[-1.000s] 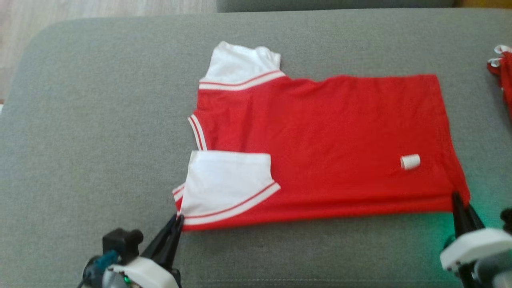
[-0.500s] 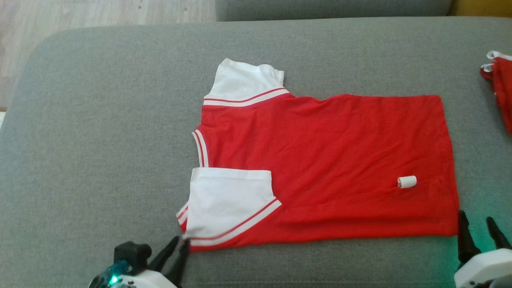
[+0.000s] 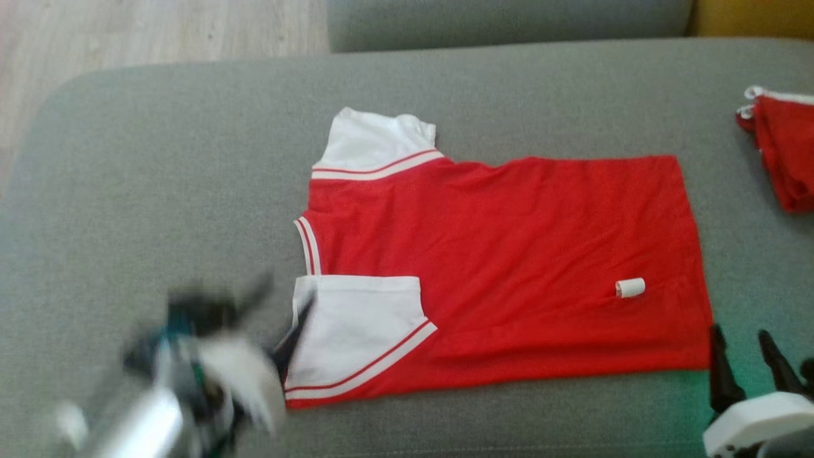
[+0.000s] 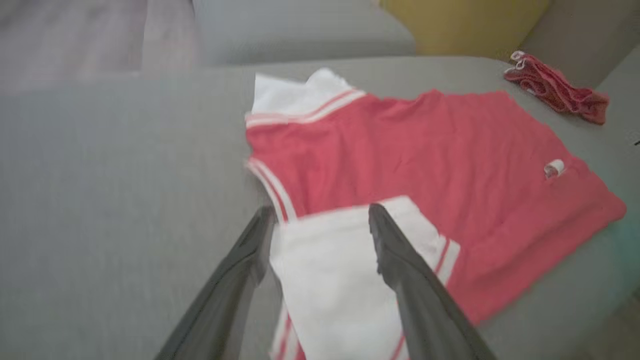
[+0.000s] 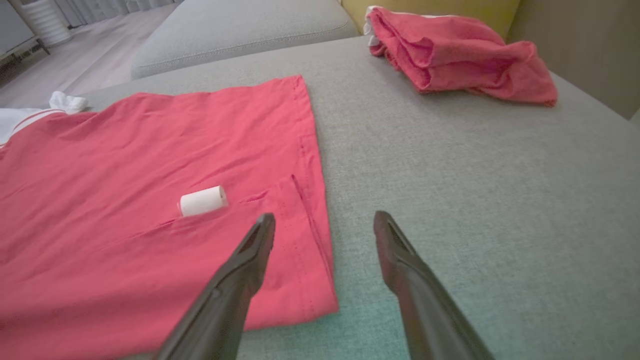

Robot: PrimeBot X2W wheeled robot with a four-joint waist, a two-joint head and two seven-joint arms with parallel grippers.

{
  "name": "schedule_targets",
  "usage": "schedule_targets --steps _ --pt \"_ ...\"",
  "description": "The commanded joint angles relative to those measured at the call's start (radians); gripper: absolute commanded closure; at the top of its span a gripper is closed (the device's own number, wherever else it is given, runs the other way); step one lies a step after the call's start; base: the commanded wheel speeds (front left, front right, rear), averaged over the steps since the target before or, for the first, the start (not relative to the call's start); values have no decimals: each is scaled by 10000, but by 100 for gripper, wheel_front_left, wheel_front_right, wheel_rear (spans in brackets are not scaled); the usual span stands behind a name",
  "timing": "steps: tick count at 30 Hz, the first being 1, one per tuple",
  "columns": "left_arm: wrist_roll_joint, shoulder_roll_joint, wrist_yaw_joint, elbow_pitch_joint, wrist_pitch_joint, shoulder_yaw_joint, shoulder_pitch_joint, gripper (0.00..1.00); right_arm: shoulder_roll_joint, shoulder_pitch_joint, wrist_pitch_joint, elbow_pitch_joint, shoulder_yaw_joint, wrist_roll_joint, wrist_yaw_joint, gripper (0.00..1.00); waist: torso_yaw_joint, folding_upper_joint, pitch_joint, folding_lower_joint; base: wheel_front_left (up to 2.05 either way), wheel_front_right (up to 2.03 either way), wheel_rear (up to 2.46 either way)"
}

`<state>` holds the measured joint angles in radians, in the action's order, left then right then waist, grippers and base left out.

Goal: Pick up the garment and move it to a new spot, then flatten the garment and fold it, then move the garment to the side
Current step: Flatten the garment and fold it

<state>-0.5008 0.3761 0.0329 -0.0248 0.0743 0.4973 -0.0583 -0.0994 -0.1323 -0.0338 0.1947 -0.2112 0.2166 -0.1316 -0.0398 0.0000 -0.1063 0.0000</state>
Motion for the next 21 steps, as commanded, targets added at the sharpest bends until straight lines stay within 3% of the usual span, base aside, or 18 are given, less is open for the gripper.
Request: schedule_targets --steps 1,4,9,15,16,21 --pt "101 359 -168 489 273 -587 -1561 0 -194 386 138 -401 339 -110 9 0 130 0 -353 0 0 0 0" --pt "149 627 -680 200 1247 -694 -3736 0 -256 754 145 -551 579 -147 9 0 349 0 -971 0 0 0 0" --pt "-86 669 -1418 -1652 2848 -360 -7164 0 -302 1392 169 -713 895 -188 9 0 870 0 -2042 0 0 0 0" --pt "-414 740 -1601 -4015 4097 143 -9561 0 -185 2035 329 -725 1219 -195 9 0 1635 0 -2952 0 0 0 0" --pt "-483 771 -1618 -4910 4325 334 -10137 0 -82 2256 442 -674 1309 -200 9 0 1947 0 -3195 0 0 0 0" --pt "-105 942 -1631 -6491 4356 1368 -11246 0 119 2360 645 -601 1365 -138 9 0 2359 0 -3740 0 0 0 0"
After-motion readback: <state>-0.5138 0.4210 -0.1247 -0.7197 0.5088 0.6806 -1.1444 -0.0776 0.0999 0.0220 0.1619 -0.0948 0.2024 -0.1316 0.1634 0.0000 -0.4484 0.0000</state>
